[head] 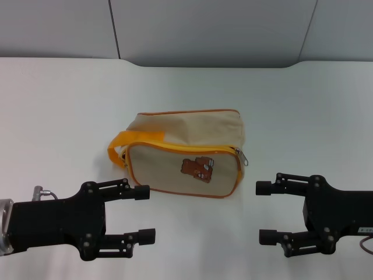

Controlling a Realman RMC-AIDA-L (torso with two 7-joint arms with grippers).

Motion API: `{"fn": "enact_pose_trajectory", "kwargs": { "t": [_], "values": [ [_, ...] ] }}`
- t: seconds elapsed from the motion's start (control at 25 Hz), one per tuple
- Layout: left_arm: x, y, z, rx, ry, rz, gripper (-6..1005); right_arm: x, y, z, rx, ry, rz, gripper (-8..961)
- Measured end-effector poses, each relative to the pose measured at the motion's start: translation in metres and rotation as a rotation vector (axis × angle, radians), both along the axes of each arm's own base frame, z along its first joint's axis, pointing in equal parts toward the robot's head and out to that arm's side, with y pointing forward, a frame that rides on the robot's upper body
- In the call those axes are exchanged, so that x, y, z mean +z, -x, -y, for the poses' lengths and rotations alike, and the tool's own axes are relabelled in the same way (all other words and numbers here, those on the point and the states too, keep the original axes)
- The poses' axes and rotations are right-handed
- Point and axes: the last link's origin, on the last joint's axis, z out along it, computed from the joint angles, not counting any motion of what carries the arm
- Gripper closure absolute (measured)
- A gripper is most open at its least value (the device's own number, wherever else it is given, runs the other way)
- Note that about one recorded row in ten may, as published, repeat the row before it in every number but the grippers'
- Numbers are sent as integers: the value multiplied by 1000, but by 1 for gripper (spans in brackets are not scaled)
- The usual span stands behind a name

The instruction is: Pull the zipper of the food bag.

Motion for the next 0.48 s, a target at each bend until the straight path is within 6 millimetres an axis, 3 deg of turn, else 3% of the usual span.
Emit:
{"fn": "enact_pose_trajectory", "kwargs": {
  "t": [0.48],
  "values": [
    [0,0,0,3,1,0,223,0,1,0,4,1,0,124]
  ]
}}
